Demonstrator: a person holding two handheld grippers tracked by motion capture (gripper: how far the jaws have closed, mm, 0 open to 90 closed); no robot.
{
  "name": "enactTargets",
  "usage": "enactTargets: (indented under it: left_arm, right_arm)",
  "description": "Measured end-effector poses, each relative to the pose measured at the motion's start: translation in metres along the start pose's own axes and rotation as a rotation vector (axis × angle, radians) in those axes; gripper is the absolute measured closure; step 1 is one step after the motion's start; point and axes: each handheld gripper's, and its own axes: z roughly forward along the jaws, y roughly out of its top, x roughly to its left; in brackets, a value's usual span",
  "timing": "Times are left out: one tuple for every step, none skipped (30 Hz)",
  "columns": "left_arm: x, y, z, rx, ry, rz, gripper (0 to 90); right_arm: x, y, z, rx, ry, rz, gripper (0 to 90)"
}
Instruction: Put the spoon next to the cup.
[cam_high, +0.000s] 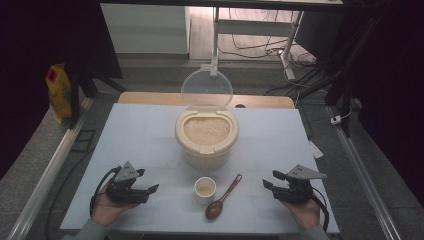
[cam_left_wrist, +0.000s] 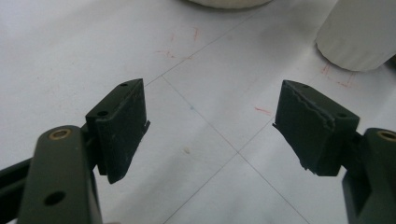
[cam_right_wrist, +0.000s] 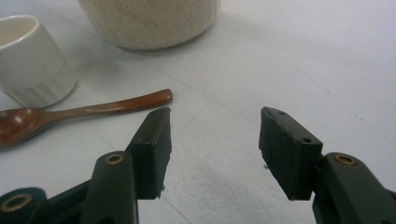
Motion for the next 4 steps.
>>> enactTargets:
  left_arm:
    - [-0.0001,0.0,0.0,0.0,0.0,0.0,24.8]
    - [-0.0002,0.0,0.0001,0.0,0.0,0.0,24.8]
    - [-0.0002,0.0,0.0001,0.0,0.0,0.0,24.8]
    - [0.0,0.0,0.0001,0.001,0.0,0.001,24.8]
  right_arm:
    - [-0.0001,0.0001,-0.0004,0.0,0.001,-0.003,44.0]
    - [-0.0001,0.0002,-0.0006,-0.001,0.0,-0.005,44.0]
    - [0.0,0.0005,-0.0006,-0.002,0.004,-0.005,44.0]
    - [0.0003,0.0007,-0.0005,-0.005,0.004,-0.005,44.0]
